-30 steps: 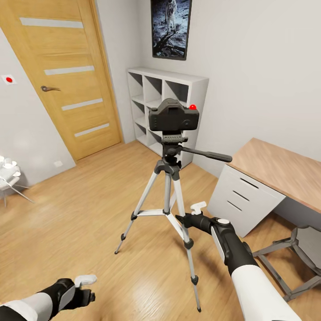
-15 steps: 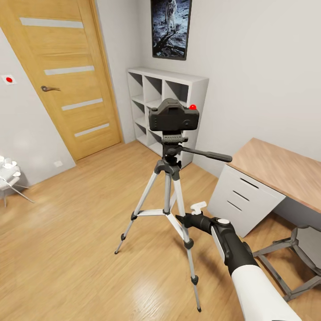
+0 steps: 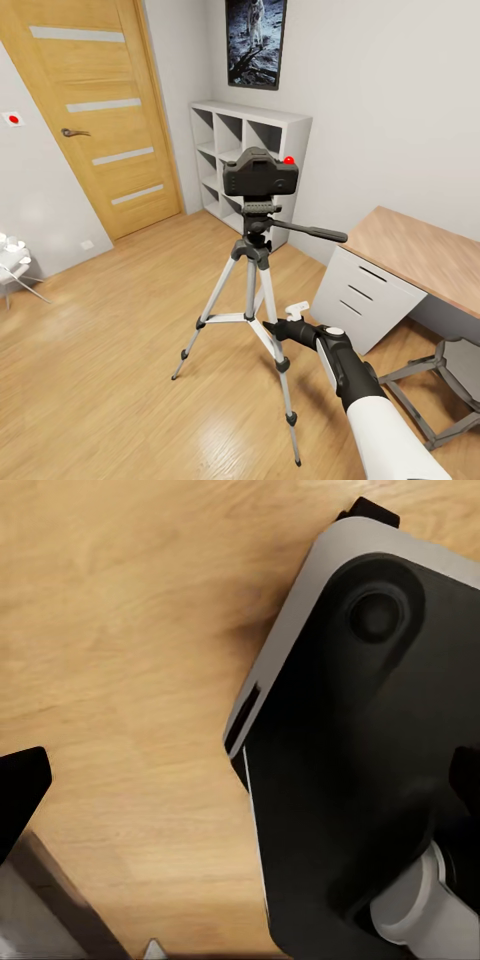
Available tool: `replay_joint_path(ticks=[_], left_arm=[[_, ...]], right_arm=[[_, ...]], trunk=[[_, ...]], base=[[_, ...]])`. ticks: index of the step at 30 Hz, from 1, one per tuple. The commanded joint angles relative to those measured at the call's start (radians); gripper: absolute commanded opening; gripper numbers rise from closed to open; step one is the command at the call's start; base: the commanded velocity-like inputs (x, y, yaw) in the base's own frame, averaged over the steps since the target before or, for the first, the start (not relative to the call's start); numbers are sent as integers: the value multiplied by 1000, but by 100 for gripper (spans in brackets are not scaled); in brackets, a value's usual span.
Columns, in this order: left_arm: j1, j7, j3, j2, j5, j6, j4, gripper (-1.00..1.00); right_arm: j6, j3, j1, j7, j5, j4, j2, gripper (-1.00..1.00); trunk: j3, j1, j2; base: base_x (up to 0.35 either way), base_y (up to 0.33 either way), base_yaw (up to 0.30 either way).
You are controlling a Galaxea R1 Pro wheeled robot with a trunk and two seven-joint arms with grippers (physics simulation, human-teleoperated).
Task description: Attach the digital camera to the camera tripod in the bedroom.
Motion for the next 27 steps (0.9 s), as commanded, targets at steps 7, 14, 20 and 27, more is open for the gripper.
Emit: replay_joint_path(ticks=[7, 14, 20, 27], left_arm=[[6, 21, -8, -8, 9, -3, -1, 100], [8, 25, -8, -16, 10, -4, -1, 100], [9, 26, -8, -18, 12, -5, -1, 100], [9, 26, -8, -18, 13, -4, -1, 100]], right_arm=[[7, -7, -1, 7, 95, 36, 1, -100], [7, -7, -1, 7, 96, 35, 0, 100], [7, -7, -1, 7, 96, 35, 0, 100], [7, -7, -1, 8, 96, 35, 0, 100]], trunk=[[-2, 1, -1], [-2, 1, -1], [-2, 1, -1], [-2, 1, -1]], base=[[0, 0, 0], [0, 0, 0], [0, 0, 0], [0, 0, 0]])
